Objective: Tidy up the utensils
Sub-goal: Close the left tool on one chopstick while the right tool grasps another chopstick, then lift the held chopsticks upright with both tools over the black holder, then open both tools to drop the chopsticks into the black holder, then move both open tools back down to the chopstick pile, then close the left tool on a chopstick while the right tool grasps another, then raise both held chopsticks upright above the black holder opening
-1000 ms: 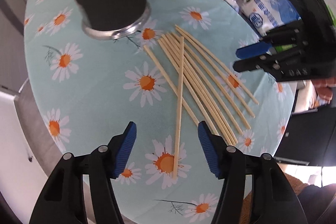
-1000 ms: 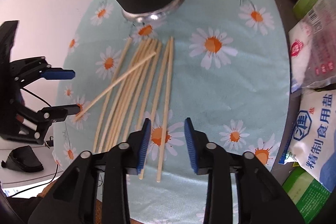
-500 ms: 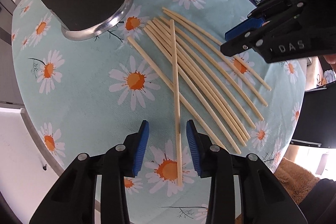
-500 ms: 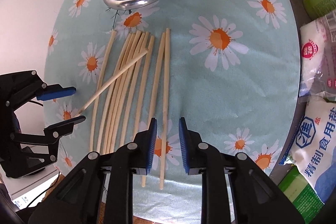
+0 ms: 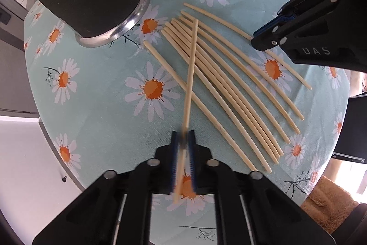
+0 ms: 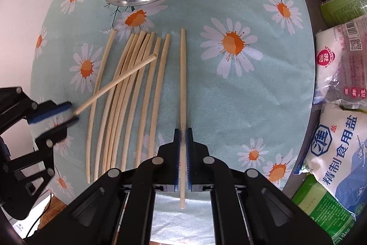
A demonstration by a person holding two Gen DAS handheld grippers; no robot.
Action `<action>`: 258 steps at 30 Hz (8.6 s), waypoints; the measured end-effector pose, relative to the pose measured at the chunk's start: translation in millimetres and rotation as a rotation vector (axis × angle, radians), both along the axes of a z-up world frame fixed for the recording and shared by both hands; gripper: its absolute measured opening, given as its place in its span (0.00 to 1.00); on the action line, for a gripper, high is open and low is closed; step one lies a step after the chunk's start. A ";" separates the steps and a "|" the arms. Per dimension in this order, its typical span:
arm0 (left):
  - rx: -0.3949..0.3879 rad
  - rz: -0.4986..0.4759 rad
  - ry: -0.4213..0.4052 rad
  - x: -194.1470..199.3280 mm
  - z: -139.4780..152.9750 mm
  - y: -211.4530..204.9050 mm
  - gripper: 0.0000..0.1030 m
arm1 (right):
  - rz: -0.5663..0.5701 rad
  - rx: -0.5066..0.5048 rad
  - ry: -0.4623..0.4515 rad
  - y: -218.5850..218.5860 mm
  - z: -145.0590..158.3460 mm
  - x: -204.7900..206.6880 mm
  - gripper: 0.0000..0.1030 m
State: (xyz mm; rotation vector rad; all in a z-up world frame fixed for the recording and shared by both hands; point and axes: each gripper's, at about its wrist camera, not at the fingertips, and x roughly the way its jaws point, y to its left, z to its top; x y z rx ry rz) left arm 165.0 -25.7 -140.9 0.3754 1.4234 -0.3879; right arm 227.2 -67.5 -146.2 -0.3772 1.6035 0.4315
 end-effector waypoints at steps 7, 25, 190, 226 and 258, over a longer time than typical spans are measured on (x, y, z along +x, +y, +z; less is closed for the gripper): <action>0.035 0.002 -0.003 1.2 -0.3 -15.8 0.04 | -0.009 0.027 0.034 -15.6 4.2 6.0 0.05; -0.277 0.334 -0.225 -30.5 85.4 20.8 0.04 | 0.054 0.249 -0.017 -75.1 75.3 5.3 0.06; -0.247 0.519 0.112 36.7 -0.9 35.0 0.21 | -0.087 0.138 -0.013 -10.6 -2.9 2.5 0.07; -0.045 0.498 0.084 37.3 -3.3 -11.0 0.03 | -0.136 0.244 0.031 -63.0 20.7 -3.4 0.05; -0.433 0.516 -0.248 -44.5 110.5 88.0 0.03 | -0.067 0.504 -0.189 -39.4 125.2 -29.8 0.05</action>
